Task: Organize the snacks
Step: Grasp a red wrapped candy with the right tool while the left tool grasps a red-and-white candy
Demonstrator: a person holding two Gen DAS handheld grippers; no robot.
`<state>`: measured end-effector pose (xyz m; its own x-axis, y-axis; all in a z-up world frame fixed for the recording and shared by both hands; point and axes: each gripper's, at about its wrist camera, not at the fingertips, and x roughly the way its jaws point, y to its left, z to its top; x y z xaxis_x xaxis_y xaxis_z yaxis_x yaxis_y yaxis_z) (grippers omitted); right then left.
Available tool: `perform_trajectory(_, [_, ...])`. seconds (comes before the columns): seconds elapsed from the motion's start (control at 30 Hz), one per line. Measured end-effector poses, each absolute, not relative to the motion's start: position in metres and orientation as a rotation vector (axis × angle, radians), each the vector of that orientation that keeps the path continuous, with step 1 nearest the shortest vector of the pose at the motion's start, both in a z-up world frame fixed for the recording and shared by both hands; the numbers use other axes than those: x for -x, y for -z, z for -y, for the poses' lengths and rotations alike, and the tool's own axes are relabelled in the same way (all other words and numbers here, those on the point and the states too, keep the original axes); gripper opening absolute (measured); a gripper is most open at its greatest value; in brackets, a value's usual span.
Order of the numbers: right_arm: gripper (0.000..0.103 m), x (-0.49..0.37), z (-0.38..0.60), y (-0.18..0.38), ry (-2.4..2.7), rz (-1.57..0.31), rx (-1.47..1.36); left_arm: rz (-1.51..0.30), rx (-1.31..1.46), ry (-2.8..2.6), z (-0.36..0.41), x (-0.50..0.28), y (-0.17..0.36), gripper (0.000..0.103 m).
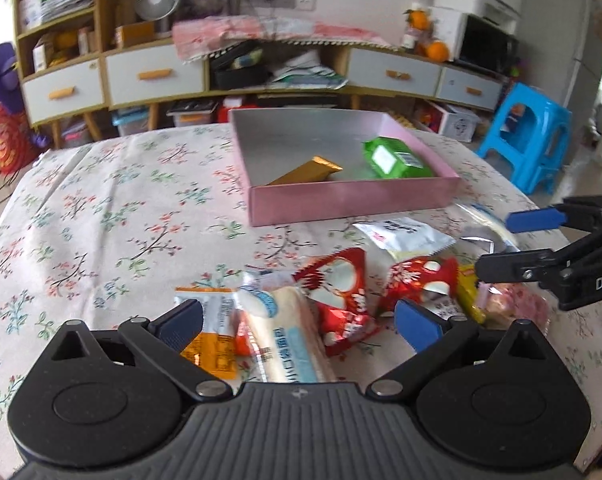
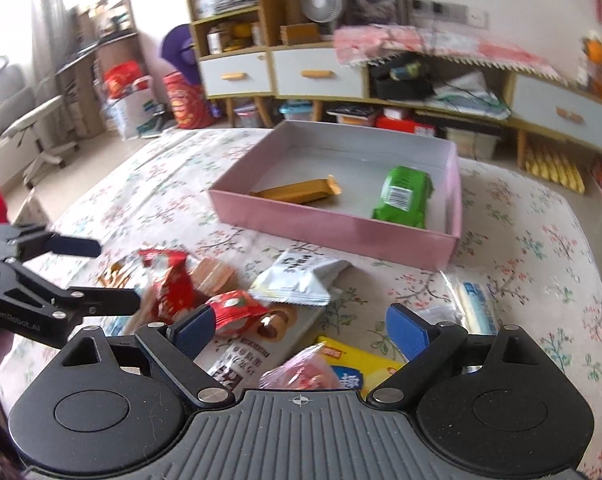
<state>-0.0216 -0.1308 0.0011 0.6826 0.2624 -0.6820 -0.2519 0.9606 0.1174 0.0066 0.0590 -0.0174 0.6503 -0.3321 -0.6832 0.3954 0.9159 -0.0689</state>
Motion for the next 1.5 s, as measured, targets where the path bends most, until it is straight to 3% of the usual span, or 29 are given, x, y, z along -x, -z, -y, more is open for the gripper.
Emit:
perform_trajectory(0.1, [0.094,0.026,0.121,0.001,-0.331,-0.753,0.026,-0.736,-0.088,0.438,-0.055,-0.003,0.021,0.098])
perform_trajectory(0.47, [0.094,0.033,0.097,0.011,-0.422,-0.743,0.131,-0.727,-0.003,0.497,-0.050,-0.003,0.026,0.060])
perform_trajectory(0.63, [0.092,0.030,0.091,0.012,-0.440,-0.734,0.137,-0.752,0.015,0.498,-0.046,-0.007,0.029,0.051])
perform_trajectory(0.77, [0.090,0.025,0.086,0.015,-0.448,-0.737,0.129,-0.785,0.051,0.479,-0.046,-0.012,0.034,0.048])
perform_trajectory(0.9, [0.073,0.019,0.083,0.018,-0.458,-0.742,0.114,-0.785,0.070,0.464,-0.045,-0.015,0.033,0.046])
perform_trajectory(1.13, [0.056,0.014,0.083,0.020,-0.454,-0.738,0.107,-0.823,0.113,0.455,-0.045,-0.019,0.037,0.035])
perform_trajectory(1.5, [0.056,0.003,0.090,0.025,-0.435,-0.769,0.047,-0.849,0.162,0.412,-0.050,-0.022,0.038,0.025])
